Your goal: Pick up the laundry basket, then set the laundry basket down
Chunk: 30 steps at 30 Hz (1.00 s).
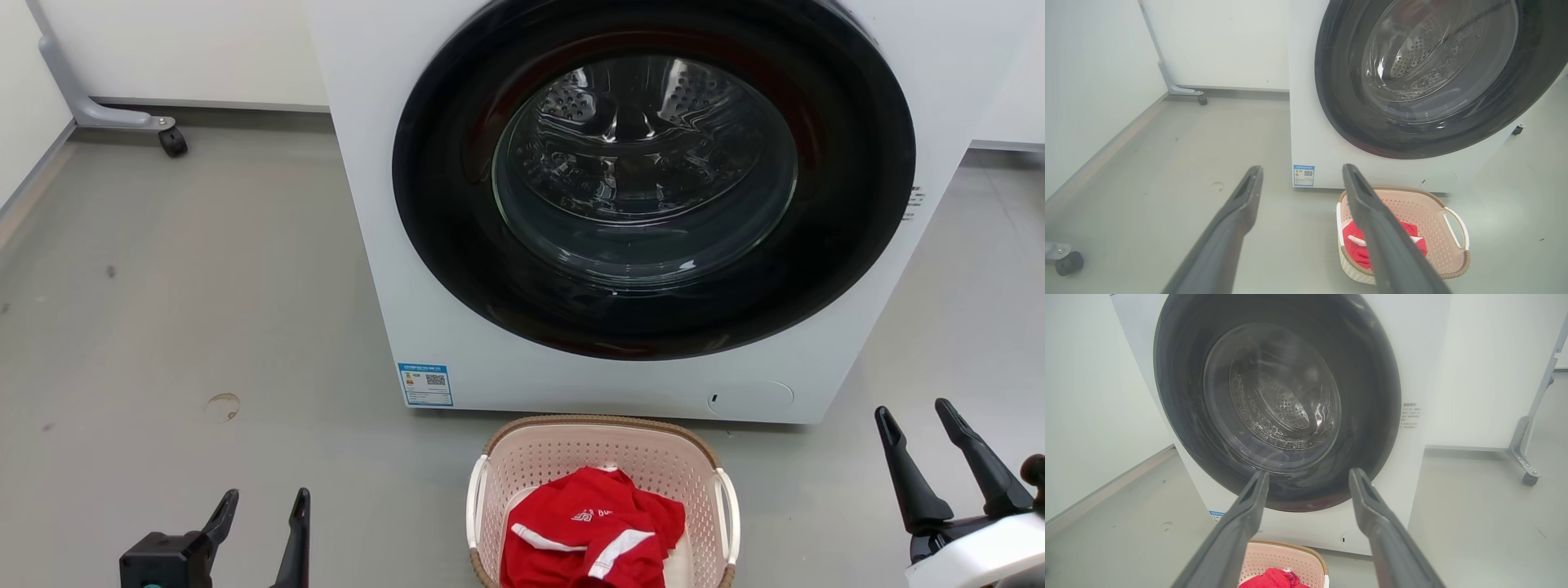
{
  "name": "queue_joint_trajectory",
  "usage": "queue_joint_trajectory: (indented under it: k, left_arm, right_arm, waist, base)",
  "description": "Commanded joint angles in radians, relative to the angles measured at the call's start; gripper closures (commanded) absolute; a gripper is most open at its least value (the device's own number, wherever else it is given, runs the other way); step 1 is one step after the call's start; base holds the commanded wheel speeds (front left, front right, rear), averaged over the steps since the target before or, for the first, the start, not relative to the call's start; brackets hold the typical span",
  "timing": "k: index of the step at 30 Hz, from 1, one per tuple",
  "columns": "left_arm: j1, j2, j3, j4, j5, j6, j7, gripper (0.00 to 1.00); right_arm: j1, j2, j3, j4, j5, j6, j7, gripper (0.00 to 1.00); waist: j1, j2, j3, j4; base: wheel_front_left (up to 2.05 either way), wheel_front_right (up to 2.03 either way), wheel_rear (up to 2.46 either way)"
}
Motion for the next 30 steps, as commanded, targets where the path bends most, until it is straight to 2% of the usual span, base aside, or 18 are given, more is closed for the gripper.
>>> queue_joint_trajectory:
  k: [1, 30]
  left_arm:
    - [-0.041, 0.023, 0.037, -0.030, 0.007, -0.004, 0.004, 0.00]
    - [-0.057, 0.040, 0.028, -0.027, -0.005, -0.018, 0.017, 0.00]
  right_arm:
    - [-0.026, -0.027, 0.011, -0.028, -0.010, -0.003, 0.003, 0.00]
    - [-0.027, -0.026, 0.005, -0.042, -0.019, -0.003, 0.010, 0.00]
  waist:
    - [0.0000, 0.0000, -0.001, -0.001]
    - [0.0000, 0.0000, -0.011, -0.003]
  base:
    - [0.00, 0.00, 0.00]
    - [0.00, 0.00, 0.00]
